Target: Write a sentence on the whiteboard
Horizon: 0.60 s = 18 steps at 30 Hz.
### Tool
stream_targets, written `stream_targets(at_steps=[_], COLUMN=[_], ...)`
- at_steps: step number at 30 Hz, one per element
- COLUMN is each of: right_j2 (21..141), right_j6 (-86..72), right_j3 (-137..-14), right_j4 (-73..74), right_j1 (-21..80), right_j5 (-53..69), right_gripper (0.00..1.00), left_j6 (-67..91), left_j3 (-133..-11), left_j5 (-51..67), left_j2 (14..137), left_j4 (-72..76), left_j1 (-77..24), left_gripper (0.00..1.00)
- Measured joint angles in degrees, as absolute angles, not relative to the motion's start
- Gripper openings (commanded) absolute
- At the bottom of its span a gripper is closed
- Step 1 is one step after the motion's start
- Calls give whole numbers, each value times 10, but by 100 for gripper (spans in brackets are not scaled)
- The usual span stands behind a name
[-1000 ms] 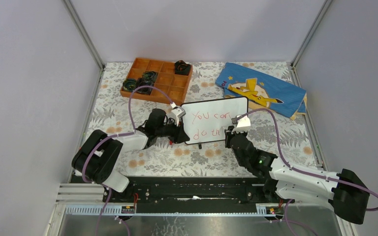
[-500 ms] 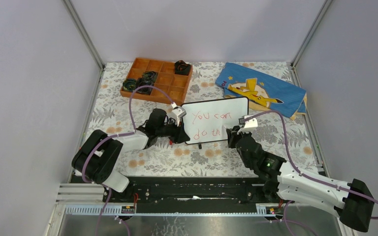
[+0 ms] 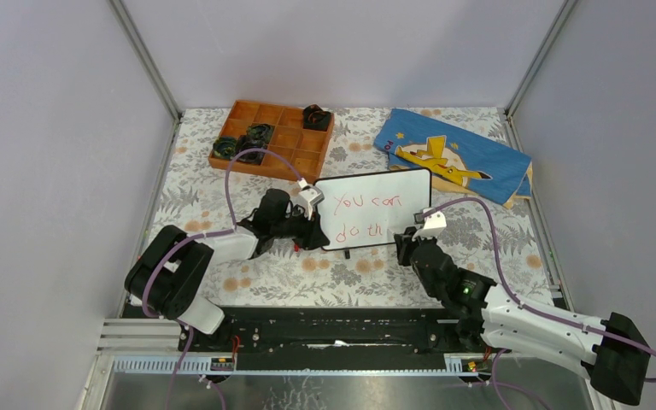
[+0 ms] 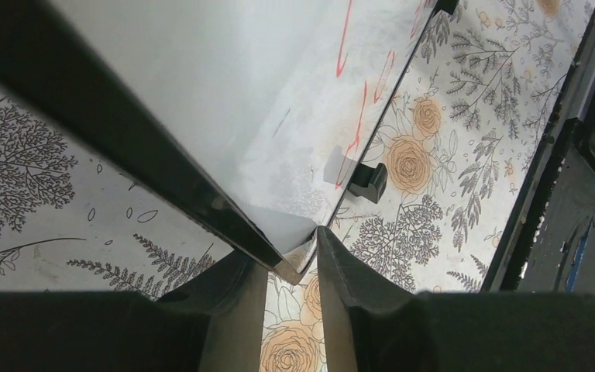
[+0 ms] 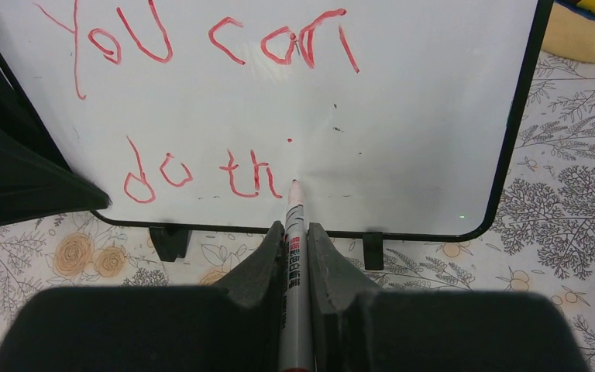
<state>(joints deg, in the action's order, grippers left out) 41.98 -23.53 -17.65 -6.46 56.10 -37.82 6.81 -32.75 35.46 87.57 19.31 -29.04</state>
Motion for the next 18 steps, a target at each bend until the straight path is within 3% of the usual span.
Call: stream_targets(at_steps=[18], right_j2=[453], right_j6=[-231], right_j3=[-180], right_j4=[-103], right_j1=[561], right_j5=[-380], right_gripper=[0], left_j6=[60], left_j3=[-327], left_j5=[345], left_j2=[876], left_j4=[180], left_j1=[-293], left_gripper=[35])
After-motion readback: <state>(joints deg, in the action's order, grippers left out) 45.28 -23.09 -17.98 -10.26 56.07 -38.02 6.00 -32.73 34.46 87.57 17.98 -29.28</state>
